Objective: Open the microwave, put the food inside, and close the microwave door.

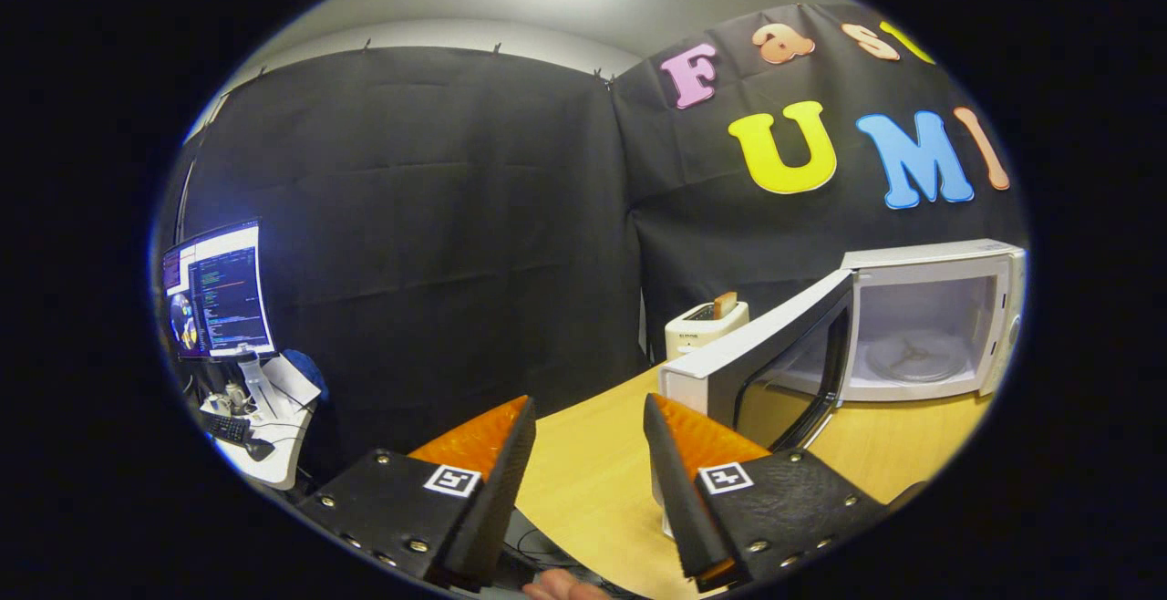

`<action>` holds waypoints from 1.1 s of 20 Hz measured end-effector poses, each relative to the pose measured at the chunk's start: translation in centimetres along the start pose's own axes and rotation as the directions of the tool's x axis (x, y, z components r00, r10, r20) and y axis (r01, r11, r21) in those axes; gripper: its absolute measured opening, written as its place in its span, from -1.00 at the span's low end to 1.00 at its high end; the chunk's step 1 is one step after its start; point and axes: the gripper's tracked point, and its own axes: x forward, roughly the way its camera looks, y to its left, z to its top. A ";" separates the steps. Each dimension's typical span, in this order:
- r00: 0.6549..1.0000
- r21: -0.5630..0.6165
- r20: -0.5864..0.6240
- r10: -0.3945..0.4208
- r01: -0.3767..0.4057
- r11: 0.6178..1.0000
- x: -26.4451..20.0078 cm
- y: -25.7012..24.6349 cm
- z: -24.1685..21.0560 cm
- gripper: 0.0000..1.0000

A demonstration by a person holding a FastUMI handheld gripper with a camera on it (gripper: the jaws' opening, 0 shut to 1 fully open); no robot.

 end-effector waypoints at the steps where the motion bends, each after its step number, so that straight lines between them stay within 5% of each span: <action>1: 1.000 -0.013 0.025 -0.015 0.015 1.000 -1.3 -0.7 1.1 0.57; 2: 0.998 -0.024 0.048 -0.029 0.030 0.999 -2.6 -1.6 2.1 0.81; 4: 0.993 -0.037 0.089 -0.071 0.075 0.997 -5.3 -3.8 3.9 0.93; 8: 0.958 -0.038 0.154 -0.241 0.249 0.968 -11.0 -11.2 6.3 0.93; 15: 0.840 0.004 0.189 -0.508 0.517 0.856 -20.3 -24.2 7.0 0.93; 22: 0.727 0.086 0.173 -0.664 0.660 0.746 -29.1 -32.2 5.0 0.92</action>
